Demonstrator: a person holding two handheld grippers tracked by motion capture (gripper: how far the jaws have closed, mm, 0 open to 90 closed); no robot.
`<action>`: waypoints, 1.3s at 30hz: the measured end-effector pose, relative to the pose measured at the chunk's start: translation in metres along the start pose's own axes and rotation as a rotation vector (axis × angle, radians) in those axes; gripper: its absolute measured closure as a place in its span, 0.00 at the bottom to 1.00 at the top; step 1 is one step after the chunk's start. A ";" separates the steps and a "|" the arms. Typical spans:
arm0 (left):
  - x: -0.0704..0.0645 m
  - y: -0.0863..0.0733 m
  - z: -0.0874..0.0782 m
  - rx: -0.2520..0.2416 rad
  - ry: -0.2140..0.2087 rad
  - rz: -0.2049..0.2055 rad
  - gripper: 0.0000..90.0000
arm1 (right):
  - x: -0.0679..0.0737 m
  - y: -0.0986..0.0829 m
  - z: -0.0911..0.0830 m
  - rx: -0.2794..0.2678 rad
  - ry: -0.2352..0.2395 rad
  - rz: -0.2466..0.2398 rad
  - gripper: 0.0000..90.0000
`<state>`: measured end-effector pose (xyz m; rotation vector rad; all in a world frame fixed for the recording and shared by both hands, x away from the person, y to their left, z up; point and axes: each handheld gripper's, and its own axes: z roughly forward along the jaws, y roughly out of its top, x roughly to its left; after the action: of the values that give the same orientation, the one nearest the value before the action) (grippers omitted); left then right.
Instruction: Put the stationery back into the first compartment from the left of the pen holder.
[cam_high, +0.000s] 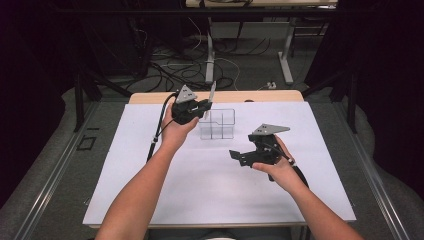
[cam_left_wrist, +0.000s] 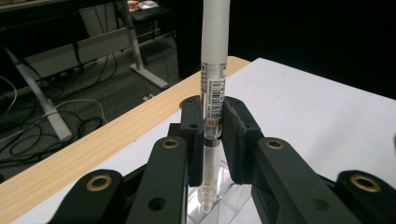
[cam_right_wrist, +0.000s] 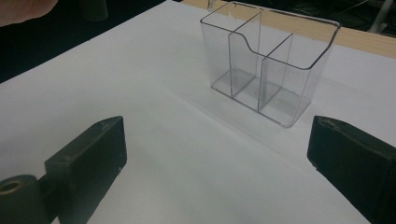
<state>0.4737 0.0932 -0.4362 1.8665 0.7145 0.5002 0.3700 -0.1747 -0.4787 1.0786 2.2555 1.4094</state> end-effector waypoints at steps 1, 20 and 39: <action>0.002 -0.001 0.001 0.001 0.004 -0.012 0.88 | 0.000 -0.001 0.000 -0.007 -0.001 0.002 0.05; 0.017 -0.015 0.019 0.066 0.041 -0.103 0.88 | -0.004 -0.013 0.005 -0.001 -0.007 0.009 0.04; 0.017 -0.034 0.033 0.154 0.042 -0.167 0.88 | -0.004 -0.016 0.005 0.011 0.003 0.028 0.05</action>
<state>0.4989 0.0925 -0.4800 1.9224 0.9515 0.3870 0.3685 -0.1779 -0.4954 1.1171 2.2616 1.4116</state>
